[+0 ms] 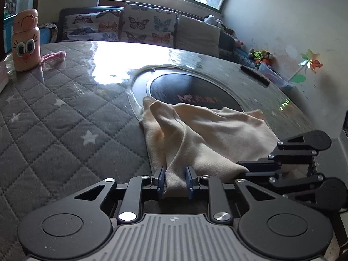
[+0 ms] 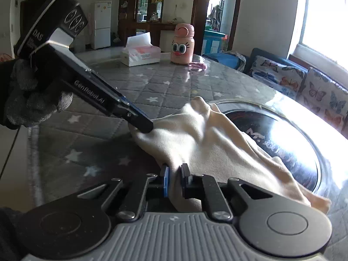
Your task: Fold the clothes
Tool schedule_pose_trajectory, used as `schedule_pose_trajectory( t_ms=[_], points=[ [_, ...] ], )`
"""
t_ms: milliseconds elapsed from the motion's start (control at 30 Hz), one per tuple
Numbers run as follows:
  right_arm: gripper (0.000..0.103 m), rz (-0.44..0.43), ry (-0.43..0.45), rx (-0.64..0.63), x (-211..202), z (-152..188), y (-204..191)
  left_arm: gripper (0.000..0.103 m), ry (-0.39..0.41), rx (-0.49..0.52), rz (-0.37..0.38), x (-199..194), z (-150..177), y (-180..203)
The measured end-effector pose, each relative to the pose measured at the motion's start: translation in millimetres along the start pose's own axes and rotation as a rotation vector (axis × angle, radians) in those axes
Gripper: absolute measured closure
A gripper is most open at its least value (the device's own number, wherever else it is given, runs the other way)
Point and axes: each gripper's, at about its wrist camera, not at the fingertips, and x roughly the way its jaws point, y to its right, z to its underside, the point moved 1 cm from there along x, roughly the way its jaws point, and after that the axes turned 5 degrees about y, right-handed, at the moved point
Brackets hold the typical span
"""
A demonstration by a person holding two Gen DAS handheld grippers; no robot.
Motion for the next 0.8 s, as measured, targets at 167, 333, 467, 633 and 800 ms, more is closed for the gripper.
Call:
schedule_pose_trajectory(
  t_ms=[167, 333, 467, 633, 800],
  points=[
    [0.094, -0.082, -0.036, -0.004, -28, 11, -14, 0.079, 0.002, 0.034, -0.005, -27, 14, 8],
    [0.091, -0.117, -0.048, 0.046, -46, 14, -14, 0.069, 0.050, 0.087, -0.032, -27, 2, 17],
    [0.079, -0.114, -0.031, 0.146, -53, 8, 5, 0.060, 0.089, 0.132, -0.054, -25, -10, 24],
    [0.077, -0.015, -0.006, 0.258, -49, 2, 52, 0.059, 0.073, 0.193, -0.057, -3, -19, 30],
    [0.077, 0.063, -0.009, 0.366, -34, 1, 101, 0.061, 0.049, 0.246, -0.060, 16, -22, 30]
  ],
)
